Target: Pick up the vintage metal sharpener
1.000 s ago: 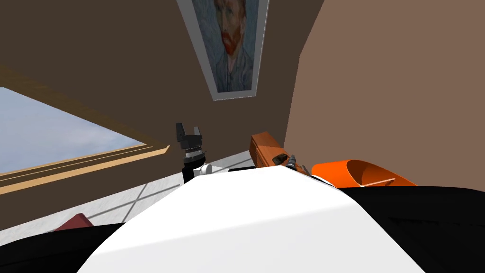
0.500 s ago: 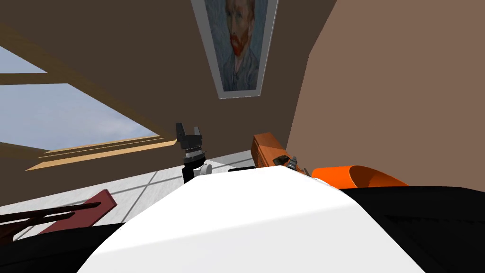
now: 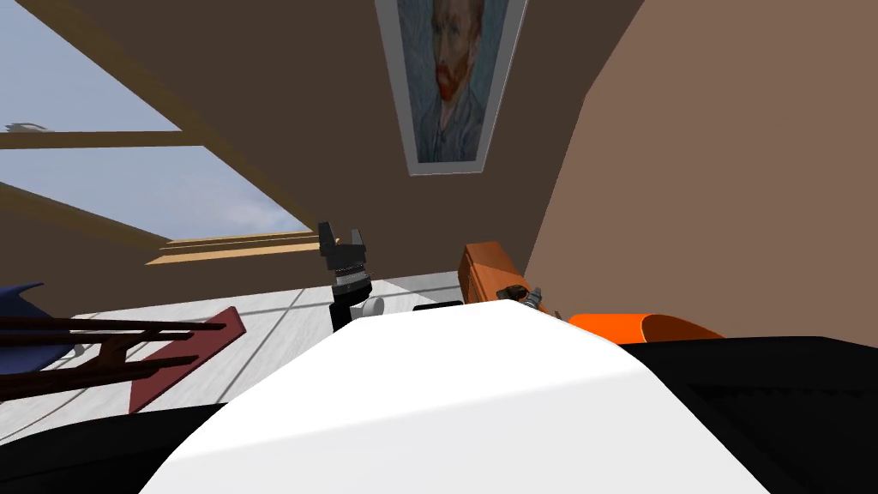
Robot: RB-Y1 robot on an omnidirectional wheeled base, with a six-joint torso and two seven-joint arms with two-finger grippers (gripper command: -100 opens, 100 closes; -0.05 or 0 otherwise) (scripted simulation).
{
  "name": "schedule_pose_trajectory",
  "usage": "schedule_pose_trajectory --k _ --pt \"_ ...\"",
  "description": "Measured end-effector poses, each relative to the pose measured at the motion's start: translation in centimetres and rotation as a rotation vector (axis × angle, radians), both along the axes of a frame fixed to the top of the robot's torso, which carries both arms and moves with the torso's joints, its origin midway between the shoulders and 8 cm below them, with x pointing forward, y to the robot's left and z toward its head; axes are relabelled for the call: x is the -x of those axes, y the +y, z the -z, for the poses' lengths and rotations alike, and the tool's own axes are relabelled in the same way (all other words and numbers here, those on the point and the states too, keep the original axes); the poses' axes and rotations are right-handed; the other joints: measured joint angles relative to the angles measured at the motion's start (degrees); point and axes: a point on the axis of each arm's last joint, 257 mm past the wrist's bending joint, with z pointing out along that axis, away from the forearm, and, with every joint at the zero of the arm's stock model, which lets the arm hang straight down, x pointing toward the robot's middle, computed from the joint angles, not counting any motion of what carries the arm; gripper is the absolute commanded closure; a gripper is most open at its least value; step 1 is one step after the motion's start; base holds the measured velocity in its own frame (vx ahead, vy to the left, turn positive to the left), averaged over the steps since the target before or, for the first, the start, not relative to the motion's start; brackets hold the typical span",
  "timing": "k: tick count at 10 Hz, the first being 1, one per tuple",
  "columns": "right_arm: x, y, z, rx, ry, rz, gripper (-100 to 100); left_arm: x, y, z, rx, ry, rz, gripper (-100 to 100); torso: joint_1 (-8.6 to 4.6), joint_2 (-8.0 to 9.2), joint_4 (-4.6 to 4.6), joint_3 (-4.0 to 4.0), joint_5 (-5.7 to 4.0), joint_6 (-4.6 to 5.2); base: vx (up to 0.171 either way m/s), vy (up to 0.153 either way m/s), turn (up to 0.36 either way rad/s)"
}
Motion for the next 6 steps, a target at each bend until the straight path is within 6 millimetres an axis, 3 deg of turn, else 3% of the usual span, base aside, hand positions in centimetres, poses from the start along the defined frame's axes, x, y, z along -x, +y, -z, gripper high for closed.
schedule_pose_trajectory --k 2,3,4,6 --pt "1.5 -0.2 -0.1 0.002 0.001 0.052 -100 0.0 0.0 0.0 0.0 0.0 0.0 0 -0.03 0.03 0.01 0.01 0.0 -0.05 -0.103 -0.05 0.354" --pt "2.4 -0.7 -0.2 0.006 0.007 0.081 -100 0.0 0.0 0.0 0.0 0.0 0.0 0 -0.1 0.1 0.03 0.06 -0.02 -0.06 -0.053 -0.024 0.068" --pt "2.4 -0.8 -0.2 0.006 0.007 0.084 100 0.0 0.0 0.0 0.0 0.0 0.0 0 -0.15 -0.01 0.0 0.0 -0.05 0.05 -0.007 -0.001 -0.01" --pt "2.5 -0.7 -0.1 0.005 0.008 0.083 100 0.0 0.0 0.0 0.0 0.0 0.0 0 -0.18 -0.15 -0.01 -0.07 -0.03 0.04 0.0 0.0 0.0"
